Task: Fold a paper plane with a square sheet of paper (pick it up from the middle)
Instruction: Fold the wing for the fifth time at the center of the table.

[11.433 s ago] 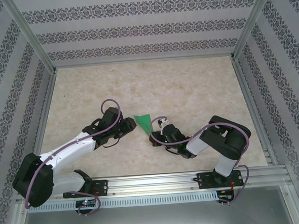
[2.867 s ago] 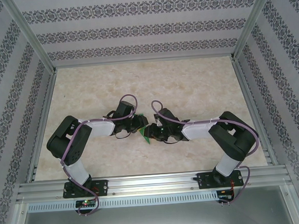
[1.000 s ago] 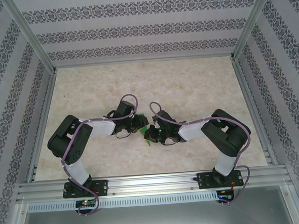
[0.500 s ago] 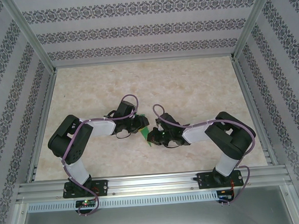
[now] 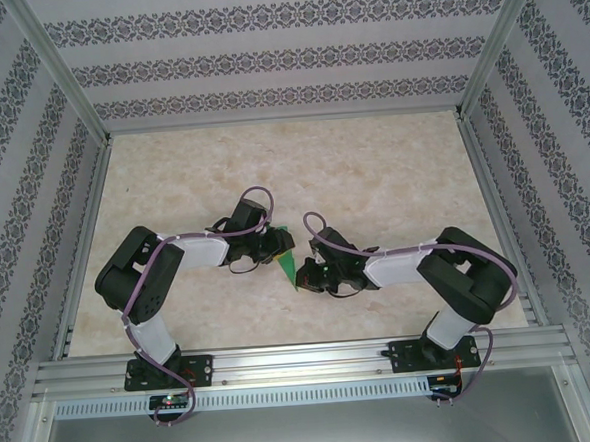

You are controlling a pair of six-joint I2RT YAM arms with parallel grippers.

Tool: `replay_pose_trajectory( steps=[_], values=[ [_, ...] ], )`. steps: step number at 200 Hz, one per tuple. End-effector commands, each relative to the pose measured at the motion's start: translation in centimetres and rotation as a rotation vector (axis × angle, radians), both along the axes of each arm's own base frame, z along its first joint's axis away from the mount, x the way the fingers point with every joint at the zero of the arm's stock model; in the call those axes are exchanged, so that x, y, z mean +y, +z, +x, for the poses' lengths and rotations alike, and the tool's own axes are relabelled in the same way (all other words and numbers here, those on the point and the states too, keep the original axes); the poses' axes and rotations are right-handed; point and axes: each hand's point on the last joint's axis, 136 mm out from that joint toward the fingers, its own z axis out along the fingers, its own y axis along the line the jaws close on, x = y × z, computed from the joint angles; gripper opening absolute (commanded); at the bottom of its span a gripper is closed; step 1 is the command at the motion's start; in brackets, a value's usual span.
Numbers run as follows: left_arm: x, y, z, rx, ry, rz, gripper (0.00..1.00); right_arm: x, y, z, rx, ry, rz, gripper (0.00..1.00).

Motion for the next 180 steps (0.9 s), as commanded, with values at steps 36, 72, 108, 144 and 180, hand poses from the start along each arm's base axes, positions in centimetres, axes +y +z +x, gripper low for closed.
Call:
replay_pose_trajectory(
  steps=[36, 72, 108, 144, 180],
  values=[
    [0.7, -2.3, -0.7, 0.045, -0.004, 0.068, 0.39, 2.8, 6.7, 1.9, -0.098, 0.054, 0.11, 0.05],
    [0.7, -2.2, -0.6, 0.046, -0.006, 0.068, 0.38, 4.5, 5.0, 2.7, -0.064, 0.053, 0.13, 0.06],
    [0.7, -2.2, -0.6, 0.047, -0.006, 0.069, 0.38, 2.8, 0.2, 1.6, 0.028, 0.017, 0.058, 0.06],
    [0.9, -2.3, -0.7, 0.047, -0.013, 0.084, 0.38, 0.1, -2.4, -0.4, 0.079, -0.007, -0.005, 0.06],
    [1.1, -2.6, -0.7, 0.052, -0.011, 0.098, 0.38, -1.1, -3.3, -1.8, 0.116, -0.02, -0.008, 0.07]
  ],
)
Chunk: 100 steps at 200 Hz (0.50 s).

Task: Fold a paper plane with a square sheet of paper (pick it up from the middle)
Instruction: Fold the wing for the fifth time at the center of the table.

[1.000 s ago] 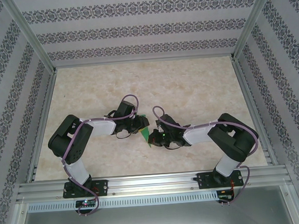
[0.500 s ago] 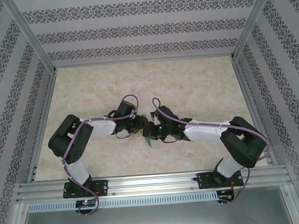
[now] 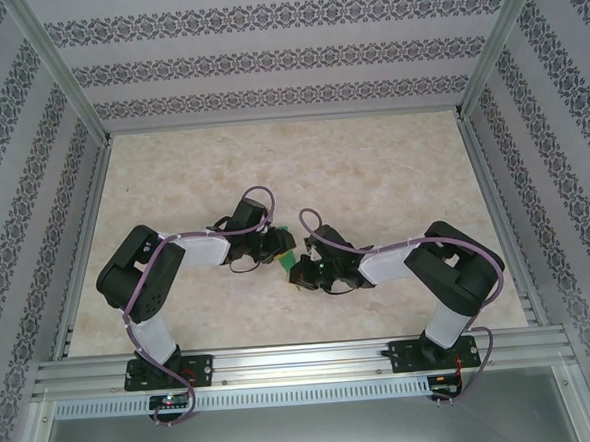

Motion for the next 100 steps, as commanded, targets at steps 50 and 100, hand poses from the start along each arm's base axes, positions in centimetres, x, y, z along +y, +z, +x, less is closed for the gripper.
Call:
replay_pose_trajectory(
  steps=[50, 100],
  values=[
    [1.4, -2.8, -0.8, 0.049, -0.002, 0.104, 0.38, -3.5, -2.8, -5.1, 0.141, 0.018, -0.099, 0.08],
    [1.0, -2.5, -0.9, 0.049, -0.012, 0.085, 0.38, -2.6, 1.2, -2.7, 0.01, 0.004, -0.046, 0.08]
  ],
)
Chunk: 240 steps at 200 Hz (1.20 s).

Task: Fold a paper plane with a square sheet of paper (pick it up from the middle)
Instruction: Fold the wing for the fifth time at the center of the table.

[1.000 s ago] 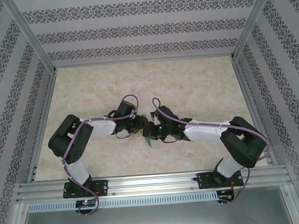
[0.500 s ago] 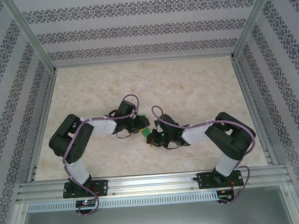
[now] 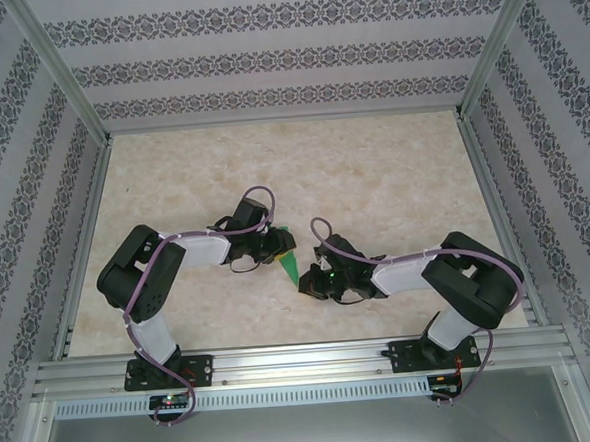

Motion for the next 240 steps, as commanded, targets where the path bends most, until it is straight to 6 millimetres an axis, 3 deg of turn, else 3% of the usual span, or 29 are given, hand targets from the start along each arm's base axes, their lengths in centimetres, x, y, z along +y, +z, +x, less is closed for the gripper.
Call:
replay_pose_trajectory(
  steps=[1, 24, 44, 75, 92, 123, 155, 177, 206, 224, 240],
  values=[
    [1.0, -2.5, -0.8, 0.041, -0.01, 0.084, 0.38, -0.3, 1.3, 0.2, -0.033, 0.014, -0.03, 0.08],
    [0.9, -2.2, -0.8, 0.038, -0.015, 0.075, 0.38, 2.2, 5.3, 2.8, -0.142, 0.023, 0.051, 0.09],
    [0.9, -2.3, -0.8, 0.042, -0.013, 0.074, 0.38, 4.0, 6.6, 4.2, -0.176, 0.032, 0.105, 0.1],
    [1.0, -2.5, -0.9, 0.048, -0.006, 0.08, 0.38, 4.6, 4.1, 6.1, -0.145, -0.004, 0.09, 0.1],
    [0.8, -2.4, -0.8, 0.048, -0.005, 0.068, 0.38, 3.4, 1.1, 6.1, -0.096, -0.033, 0.022, 0.09],
    [0.5, -1.9, -0.5, 0.031, -0.017, 0.057, 0.38, 0.5, -2.6, 4.7, -0.031, -0.085, -0.026, 0.07],
    [-0.2, -0.1, 0.3, -0.05, -0.07, 0.033, 0.41, -1.8, -5.9, 1.4, 0.089, -0.024, -0.122, 0.01],
    [-1.2, 2.2, 1.2, -0.135, -0.135, -0.003, 0.45, -2.8, -7.0, 0.1, 0.123, 0.008, -0.146, 0.0],
    [-2.5, 7.8, 1.9, -0.259, -0.213, -0.079, 0.51, -3.0, -7.2, 0.0, 0.14, 0.029, -0.149, 0.0],
    [-1.4, 9.8, 1.7, -0.323, -0.218, -0.038, 0.53, -2.8, -6.9, 0.5, 0.136, 0.031, -0.149, 0.0],
    [0.0, 9.9, 1.5, -0.355, -0.175, 0.005, 0.53, -2.5, -6.6, 0.8, 0.135, 0.043, -0.145, 0.0]
  ],
)
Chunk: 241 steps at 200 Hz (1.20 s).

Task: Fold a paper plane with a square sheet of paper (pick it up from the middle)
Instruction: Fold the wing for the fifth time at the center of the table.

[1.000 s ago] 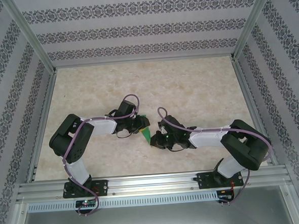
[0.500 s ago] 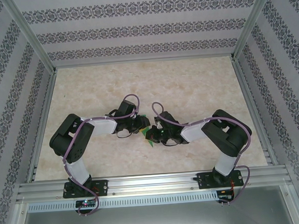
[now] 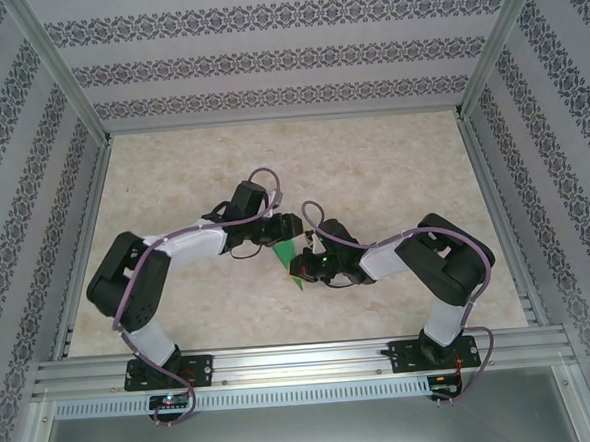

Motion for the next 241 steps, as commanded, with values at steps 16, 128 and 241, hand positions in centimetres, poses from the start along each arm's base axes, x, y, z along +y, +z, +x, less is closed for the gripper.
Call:
replay_pose_trajectory(
  steps=[16, 128, 241],
  values=[
    [2.9, 1.3, -0.4, -0.098, 0.041, 0.074, 0.51, -4.8, -6.4, -4.1, 0.199, 0.018, -0.261, 0.0],
    [1.9, -4.2, -0.3, 0.0, 0.068, 0.009, 0.18, -5.1, -7.0, -4.3, 0.225, 0.008, -0.272, 0.0],
    [5.9, -8.4, 3.1, 0.017, 0.131, 0.065, 0.16, -7.5, -7.8, -6.8, 0.265, 0.064, -0.372, 0.0]
  ],
)
